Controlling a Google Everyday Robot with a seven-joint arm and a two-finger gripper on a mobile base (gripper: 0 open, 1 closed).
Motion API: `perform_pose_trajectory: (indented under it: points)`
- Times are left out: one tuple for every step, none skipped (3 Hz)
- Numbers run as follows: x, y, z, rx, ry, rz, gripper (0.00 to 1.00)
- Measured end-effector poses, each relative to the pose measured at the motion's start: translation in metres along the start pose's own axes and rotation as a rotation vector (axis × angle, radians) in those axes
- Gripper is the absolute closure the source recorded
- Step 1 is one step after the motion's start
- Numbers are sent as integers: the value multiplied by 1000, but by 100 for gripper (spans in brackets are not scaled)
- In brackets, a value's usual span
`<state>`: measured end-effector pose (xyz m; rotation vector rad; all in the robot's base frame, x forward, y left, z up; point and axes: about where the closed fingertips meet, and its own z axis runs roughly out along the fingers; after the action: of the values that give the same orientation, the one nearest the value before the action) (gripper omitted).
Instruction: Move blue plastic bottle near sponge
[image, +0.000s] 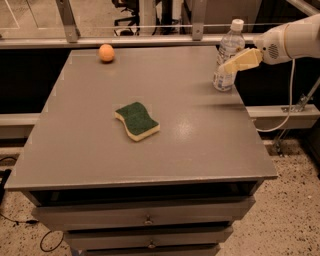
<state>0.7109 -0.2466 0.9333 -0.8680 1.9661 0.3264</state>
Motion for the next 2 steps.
perform_pose_trajectory:
  points:
    - [-6, 9, 11, -70, -61, 25, 0]
    - [-12, 17, 24, -118, -94, 20, 16]
